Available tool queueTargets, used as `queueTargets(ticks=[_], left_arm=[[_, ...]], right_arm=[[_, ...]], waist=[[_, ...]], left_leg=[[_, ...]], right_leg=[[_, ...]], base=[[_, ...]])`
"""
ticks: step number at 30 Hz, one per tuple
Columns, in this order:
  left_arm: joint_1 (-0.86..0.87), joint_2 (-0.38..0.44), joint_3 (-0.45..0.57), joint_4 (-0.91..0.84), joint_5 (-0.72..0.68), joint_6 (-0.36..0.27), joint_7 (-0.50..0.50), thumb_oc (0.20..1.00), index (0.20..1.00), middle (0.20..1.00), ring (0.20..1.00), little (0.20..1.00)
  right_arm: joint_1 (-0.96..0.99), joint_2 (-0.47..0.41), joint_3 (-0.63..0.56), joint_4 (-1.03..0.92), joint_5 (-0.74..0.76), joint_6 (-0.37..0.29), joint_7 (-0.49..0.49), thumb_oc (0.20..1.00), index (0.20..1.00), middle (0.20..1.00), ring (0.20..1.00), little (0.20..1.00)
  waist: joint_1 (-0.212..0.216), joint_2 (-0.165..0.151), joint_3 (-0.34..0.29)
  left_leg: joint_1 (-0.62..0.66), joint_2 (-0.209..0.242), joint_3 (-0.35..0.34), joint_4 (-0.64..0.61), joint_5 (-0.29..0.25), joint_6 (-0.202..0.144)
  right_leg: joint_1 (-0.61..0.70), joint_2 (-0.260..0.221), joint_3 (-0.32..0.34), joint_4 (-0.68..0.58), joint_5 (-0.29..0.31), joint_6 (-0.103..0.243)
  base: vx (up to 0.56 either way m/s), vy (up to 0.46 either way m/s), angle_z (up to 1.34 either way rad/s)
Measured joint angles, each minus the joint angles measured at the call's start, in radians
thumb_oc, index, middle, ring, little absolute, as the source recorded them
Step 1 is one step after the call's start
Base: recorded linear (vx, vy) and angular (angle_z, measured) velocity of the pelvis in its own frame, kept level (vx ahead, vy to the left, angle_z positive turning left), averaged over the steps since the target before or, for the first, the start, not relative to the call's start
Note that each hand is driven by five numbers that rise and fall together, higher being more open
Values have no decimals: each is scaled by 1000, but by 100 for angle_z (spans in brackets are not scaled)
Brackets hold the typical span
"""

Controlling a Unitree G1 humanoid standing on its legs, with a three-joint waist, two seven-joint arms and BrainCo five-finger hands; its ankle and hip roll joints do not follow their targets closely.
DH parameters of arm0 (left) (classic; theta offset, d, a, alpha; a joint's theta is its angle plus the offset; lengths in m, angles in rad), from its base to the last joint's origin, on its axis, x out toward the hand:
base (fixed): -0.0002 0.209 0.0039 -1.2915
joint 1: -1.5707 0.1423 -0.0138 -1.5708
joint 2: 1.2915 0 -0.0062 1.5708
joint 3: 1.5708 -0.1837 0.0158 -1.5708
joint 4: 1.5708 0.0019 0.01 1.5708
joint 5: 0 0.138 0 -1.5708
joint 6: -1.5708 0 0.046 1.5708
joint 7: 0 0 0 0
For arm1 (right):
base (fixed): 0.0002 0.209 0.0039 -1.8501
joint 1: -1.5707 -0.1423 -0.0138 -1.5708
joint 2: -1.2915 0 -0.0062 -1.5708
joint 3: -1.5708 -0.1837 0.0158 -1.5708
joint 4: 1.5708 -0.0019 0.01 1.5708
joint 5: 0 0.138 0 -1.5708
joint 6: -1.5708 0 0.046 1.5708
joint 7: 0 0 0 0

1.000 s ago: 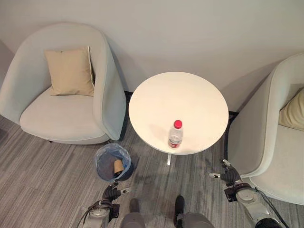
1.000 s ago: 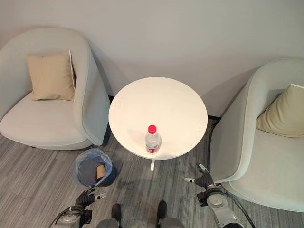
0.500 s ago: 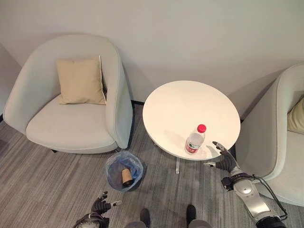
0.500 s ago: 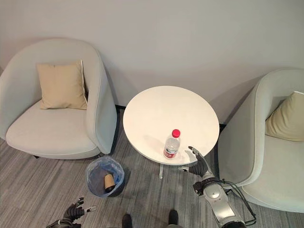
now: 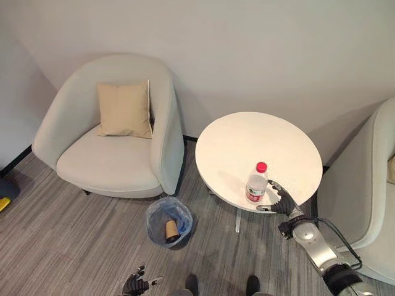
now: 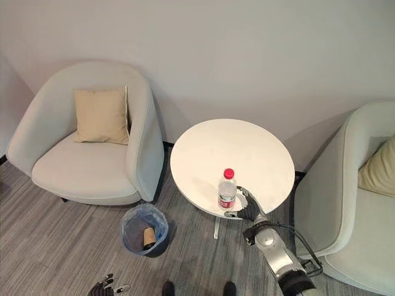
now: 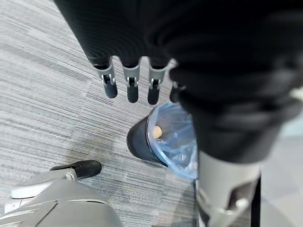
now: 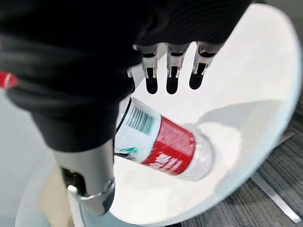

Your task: Gather garbage on tea table into small bin, then transfer packed bag to large trash can.

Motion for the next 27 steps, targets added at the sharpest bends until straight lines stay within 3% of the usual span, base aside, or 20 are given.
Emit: queueTargets(ticks=[7,8,9,10,11,12,20,27], left_arm=[[-8,1,0,0,-3,-1,1,1000,1000,1000,1000,1000],[-10,1,0,-1,-4,-1,2,1000,1000,1000,1000,1000],[-11,1,-1,-2,-5,-2,1,1000,1000,1000,1000,1000],[-12,1,-1,-2,-7,-2,1,1000,1000,1000,1000,1000],[-15,1,0,-2,-10,-2,2,1000,1000,1000,1000,1000],[-17,1,0,-1,-21,-2,2,1000,1000,1000,1000,1000],[-40,2,3,-5,-42,-1,1,1000,1000,1000,1000,1000],[-38,-6,35,-40,-39,13,0,1000,1000,1000,1000,1000]], right_arm=[[-79,34,-8,50,80,2,-48,1000,1000,1000,1000,1000],[-89,35,-7,53,88,2,-49,865,865,865,865,865],[-103,39,-7,63,99,2,-54,429,429,429,429,429],[-113,40,-7,74,106,3,-61,269,269,269,269,269],[-119,38,-10,79,116,2,-70,269,269,269,269,269],[-130,36,-10,91,118,2,-75,200,200,200,200,200],[-126,30,-12,50,159,20,-70,200,200,200,200,200],[103,-13,-61,-305,155,-7,3,200,200,200,200,200]], waist=[[27,20,12],[31,22,17],[33,25,21],[32,25,21],[30,25,22],[34,27,26],[34,21,53],[13,9,60]], left_leg=[[-30,0,-30,1,11,-3],[-33,0,-32,6,17,2],[-37,0,-34,7,18,2],[-42,0,-37,7,18,1],[-48,0,-40,7,20,1],[-49,0,-43,7,22,1],[-47,2,-48,7,23,-1],[6,11,-33,7,18,-7]], right_leg=[[-16,1,-34,0,-1,-2],[-17,1,-39,0,-1,-2],[-19,1,-44,0,-1,-2],[-24,1,-44,0,-1,-2],[-28,1,-46,0,-1,-2],[-27,1,-48,0,-1,-2],[-25,4,-48,0,-3,-3],[25,11,-45,0,-12,-2]], base=[[-4,8,14],[-15,5,11],[-4,6,8],[-2,4,8],[0,5,8],[12,-4,6],[2,-1,1],[-21,-78,-2]])
